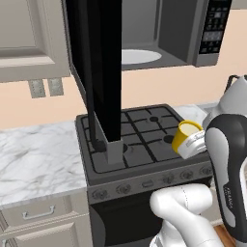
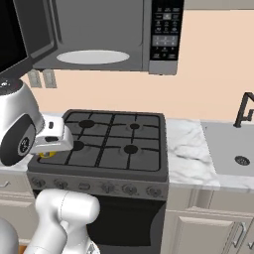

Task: Pick the mug from the counter and place it inside the microwave. Then close the microwave.

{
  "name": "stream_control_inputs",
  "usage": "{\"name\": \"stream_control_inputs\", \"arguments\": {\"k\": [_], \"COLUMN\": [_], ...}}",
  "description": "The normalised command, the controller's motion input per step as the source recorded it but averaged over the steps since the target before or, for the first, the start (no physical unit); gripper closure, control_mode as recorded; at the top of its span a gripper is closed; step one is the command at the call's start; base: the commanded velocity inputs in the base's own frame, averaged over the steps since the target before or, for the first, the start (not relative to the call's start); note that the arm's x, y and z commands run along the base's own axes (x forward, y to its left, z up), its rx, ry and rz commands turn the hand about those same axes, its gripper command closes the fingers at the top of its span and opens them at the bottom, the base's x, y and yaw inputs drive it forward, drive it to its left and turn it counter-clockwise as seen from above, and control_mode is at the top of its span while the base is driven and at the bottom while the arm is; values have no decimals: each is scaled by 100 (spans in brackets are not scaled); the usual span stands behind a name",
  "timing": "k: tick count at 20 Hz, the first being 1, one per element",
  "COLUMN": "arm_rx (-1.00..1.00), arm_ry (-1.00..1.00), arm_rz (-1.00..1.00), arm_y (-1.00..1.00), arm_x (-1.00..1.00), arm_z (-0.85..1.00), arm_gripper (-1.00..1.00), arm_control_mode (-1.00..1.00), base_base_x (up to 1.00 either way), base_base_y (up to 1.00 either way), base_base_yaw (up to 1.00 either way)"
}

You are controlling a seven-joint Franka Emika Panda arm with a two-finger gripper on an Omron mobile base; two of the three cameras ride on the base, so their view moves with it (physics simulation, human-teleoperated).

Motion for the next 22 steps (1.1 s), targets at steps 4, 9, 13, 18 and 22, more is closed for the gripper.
{"name": "stream_control_inputs", "arguments": {"k": [4, 9, 13, 18, 22], "arm_rx": [0, 1, 0, 0, 1], "arm_ry": [0, 1, -7, -18, -17], "arm_rz": [0, 0, -3, -1, 0], "arm_y": [0, -1, 16, 15, 0], "arm_x": [0, 2, -13, -16, -2], "arm_z": [0, -1, 1, 32, 54], "arm_gripper": [100, 100, 100, 100, 100], "arm_control_mode": [-100, -100, -100, -100, -100], "base_base_x": [0, 0, 0, 0, 0], "base_base_y": [0, 0, 0, 0, 0], "base_base_yaw": [0, 0, 0, 0, 0]}}
